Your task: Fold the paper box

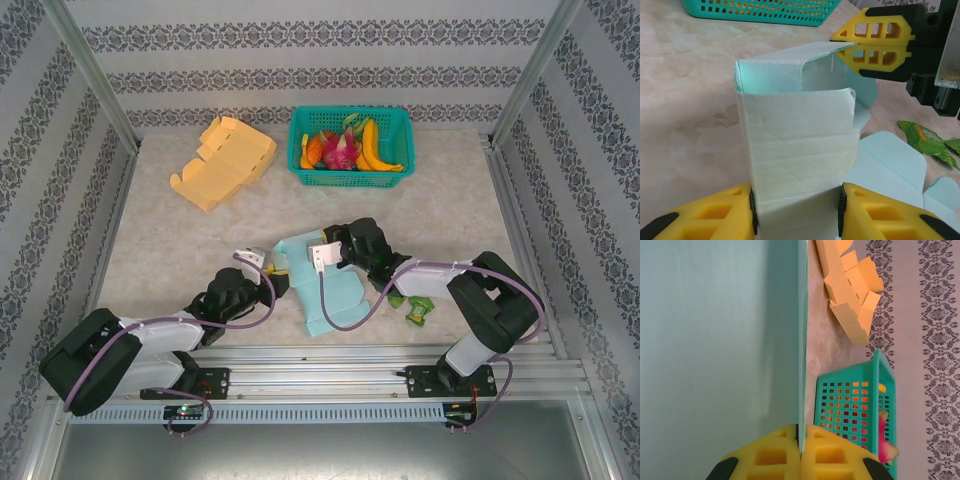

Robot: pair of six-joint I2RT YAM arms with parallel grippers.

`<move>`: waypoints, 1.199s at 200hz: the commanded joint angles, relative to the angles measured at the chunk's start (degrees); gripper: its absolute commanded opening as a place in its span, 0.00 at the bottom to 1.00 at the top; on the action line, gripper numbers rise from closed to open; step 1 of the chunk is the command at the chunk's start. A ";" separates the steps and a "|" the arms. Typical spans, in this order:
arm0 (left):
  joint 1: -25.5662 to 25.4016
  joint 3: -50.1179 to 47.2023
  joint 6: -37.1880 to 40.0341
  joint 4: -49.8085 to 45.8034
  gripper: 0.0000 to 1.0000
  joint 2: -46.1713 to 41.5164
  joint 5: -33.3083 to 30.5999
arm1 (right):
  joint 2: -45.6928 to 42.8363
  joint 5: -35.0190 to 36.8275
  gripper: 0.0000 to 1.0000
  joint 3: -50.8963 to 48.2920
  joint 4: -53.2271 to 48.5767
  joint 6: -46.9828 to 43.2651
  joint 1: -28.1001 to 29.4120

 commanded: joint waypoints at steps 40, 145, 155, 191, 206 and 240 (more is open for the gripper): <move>-2.55 2.50 0.89 4.77 0.42 2.55 1.25 | -0.49 0.46 0.00 -2.24 3.99 1.78 1.82; -4.78 3.95 1.50 5.66 0.42 6.82 -2.09 | 4.32 12.09 0.00 -6.58 20.49 -4.96 6.74; -4.75 3.89 1.59 5.96 0.41 7.42 -2.34 | 4.62 13.11 0.00 -7.46 22.75 -5.70 7.29; -4.83 4.23 2.22 6.74 0.42 9.21 -3.06 | 3.33 13.00 0.00 -9.17 22.58 -5.60 9.15; -4.77 4.21 2.47 6.38 0.43 9.05 -3.57 | 3.12 13.71 0.00 -9.50 22.63 -5.57 9.54; -4.77 2.40 2.54 1.84 0.46 1.41 -5.18 | 2.85 13.92 0.00 -9.81 21.93 -4.27 9.29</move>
